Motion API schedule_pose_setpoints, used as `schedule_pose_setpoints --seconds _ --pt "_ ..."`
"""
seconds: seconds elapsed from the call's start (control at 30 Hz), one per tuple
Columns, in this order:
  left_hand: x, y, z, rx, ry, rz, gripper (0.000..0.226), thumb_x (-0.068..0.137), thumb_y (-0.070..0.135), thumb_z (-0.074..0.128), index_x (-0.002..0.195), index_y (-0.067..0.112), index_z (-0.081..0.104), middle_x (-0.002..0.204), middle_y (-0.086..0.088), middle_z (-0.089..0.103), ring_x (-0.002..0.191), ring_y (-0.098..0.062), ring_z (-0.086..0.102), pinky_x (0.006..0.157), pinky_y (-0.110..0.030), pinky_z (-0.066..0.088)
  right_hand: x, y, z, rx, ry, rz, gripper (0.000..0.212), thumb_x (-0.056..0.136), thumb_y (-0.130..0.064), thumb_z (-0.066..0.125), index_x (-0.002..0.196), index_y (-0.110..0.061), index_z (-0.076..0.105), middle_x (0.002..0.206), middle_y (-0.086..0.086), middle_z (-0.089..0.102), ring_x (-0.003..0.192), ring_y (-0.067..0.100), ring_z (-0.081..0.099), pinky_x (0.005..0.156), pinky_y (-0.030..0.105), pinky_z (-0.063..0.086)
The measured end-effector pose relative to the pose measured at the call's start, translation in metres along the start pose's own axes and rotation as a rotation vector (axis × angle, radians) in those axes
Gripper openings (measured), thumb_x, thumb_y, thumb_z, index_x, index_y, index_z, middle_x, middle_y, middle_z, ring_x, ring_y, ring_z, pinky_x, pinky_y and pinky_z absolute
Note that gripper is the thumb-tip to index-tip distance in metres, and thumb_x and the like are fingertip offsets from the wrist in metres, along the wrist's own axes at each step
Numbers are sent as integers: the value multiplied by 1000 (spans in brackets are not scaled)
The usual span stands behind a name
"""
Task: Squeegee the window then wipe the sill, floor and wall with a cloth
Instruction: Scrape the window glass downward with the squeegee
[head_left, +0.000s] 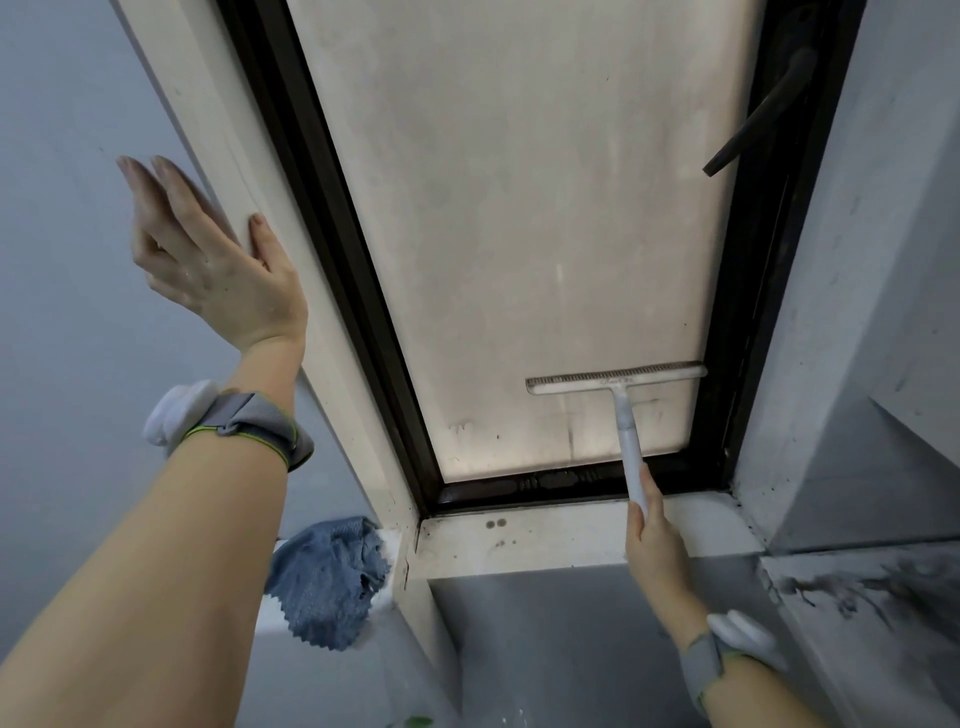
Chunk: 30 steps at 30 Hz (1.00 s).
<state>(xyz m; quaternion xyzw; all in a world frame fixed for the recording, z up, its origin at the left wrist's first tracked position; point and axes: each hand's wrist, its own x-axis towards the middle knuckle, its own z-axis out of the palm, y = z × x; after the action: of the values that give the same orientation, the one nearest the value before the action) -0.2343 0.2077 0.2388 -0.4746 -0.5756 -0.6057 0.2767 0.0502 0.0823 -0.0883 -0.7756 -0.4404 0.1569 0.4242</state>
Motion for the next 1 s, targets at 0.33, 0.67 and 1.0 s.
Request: schedule_pose_setpoints --seconds 0.33,0.67,1.0 --pt "0 0 3 -7 37 2 64 87 33 46 145 11 29 153 -7 25 128 -20 33 104 -34 24 -22 24 26 43 -58 98 52 97 -21 37 145 -29 19 61 15 55 51 33 53 50 43 49" --pt "0 0 5 -9 65 6 65 86 33 48 144 11 31 152 -8 27 127 -20 34 104 -33 26 -33 33 30 32 -120 163 56 97 -21 38 145 -34 14 67 16 58 55 32 57 53 45 54" --pt "1 -1 5 -11 75 15 63 86 32 49 143 10 33 152 -9 28 127 -20 35 104 -33 27 -39 40 32 -16 -153 195 54 97 -21 36 145 -33 15 67 17 58 54 32 57 53 41 51"
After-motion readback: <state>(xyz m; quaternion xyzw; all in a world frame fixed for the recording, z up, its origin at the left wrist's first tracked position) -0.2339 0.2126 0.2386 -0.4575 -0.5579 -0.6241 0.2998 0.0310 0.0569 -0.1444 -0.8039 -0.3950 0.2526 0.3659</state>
